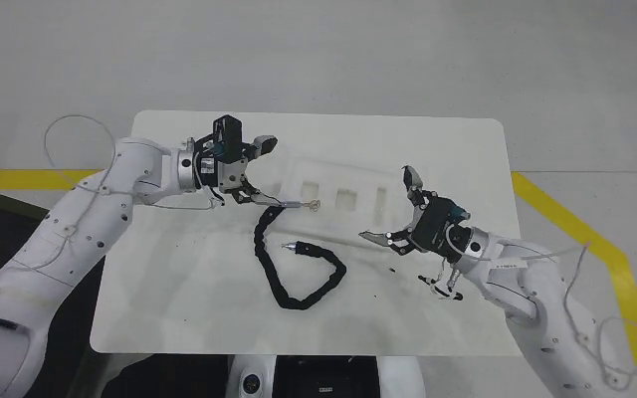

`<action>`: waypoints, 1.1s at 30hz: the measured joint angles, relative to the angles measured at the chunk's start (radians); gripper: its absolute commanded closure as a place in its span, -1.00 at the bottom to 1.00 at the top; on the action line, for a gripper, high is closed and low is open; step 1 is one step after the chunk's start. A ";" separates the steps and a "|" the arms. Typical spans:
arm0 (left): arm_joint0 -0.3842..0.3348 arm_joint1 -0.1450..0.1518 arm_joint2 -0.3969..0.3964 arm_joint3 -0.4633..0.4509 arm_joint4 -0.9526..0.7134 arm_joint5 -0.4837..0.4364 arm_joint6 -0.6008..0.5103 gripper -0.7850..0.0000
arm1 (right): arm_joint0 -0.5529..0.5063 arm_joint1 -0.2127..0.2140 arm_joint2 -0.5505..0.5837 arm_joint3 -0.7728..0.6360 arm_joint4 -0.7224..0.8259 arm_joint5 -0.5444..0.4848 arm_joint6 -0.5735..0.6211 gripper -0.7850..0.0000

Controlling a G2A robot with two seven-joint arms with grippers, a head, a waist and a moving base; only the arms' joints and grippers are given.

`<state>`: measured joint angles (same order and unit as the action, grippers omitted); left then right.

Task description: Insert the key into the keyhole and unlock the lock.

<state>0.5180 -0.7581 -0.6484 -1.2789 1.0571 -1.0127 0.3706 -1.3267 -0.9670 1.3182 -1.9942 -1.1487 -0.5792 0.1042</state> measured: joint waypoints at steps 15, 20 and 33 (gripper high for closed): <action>0.048 0.069 -0.129 0.127 0.254 0.012 0.448 -1.00 | 0.128 -0.007 0.032 0.044 -0.189 0.122 0.096 -1.00; 0.058 0.082 -0.155 0.132 0.243 0.007 0.444 -1.00 | 0.139 -0.008 0.029 0.043 -0.201 0.126 0.115 -1.00; 0.061 0.083 -0.157 0.130 0.243 0.007 0.444 -1.00 | 0.138 -0.008 0.029 0.043 -0.201 0.126 0.114 -1.00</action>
<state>0.5786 -0.6746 -0.8054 -1.1485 1.2997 -1.0060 0.8142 -1.1883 -0.9751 1.3469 -1.9515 -1.3494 -0.4537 0.2181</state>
